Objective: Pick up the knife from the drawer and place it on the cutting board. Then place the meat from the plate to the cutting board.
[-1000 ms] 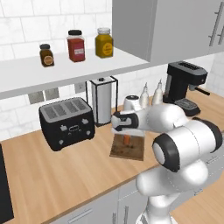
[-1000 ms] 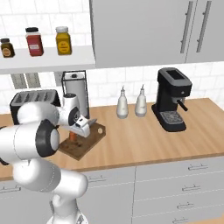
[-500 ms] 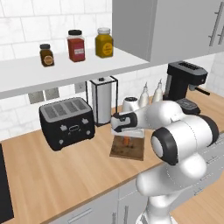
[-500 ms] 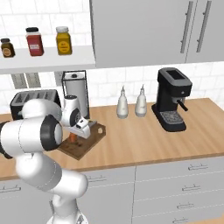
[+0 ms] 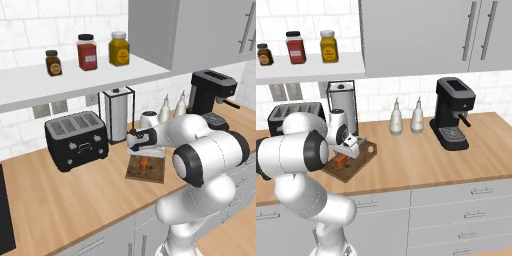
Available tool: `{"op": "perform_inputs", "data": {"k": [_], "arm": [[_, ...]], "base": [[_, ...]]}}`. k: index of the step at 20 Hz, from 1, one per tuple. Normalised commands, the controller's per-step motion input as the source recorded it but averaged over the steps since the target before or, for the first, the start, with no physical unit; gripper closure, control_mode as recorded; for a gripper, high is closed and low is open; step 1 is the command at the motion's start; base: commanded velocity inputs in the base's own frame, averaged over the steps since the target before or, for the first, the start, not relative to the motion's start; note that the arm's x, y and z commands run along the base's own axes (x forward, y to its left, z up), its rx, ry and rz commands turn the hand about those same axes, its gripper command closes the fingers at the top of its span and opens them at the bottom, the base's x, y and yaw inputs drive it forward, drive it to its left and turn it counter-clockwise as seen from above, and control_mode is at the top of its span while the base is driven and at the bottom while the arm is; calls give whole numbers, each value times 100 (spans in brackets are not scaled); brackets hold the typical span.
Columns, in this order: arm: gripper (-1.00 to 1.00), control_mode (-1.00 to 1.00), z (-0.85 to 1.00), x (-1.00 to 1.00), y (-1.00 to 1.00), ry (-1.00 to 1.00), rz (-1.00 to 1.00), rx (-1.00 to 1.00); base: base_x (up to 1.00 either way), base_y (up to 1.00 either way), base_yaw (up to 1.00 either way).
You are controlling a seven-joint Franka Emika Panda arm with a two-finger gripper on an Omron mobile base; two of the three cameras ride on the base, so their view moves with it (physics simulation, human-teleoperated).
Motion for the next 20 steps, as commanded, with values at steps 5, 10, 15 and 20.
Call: {"op": "perform_inputs", "data": {"k": [5, 10, 15, 20], "arm": [[-100, -100, 50, -43, -7, -12, 0, -1], [-100, -100, 70, -90, -21, -19, 1, -2], [-100, -100, 86, -79, -43, -10, 3, 0], [-100, -100, 76, -80, -40, -2, 11, 0]], "base": [[0, 0, 0], [0, 0, 0], [0, 0, 0], [0, 0, 0]]}}
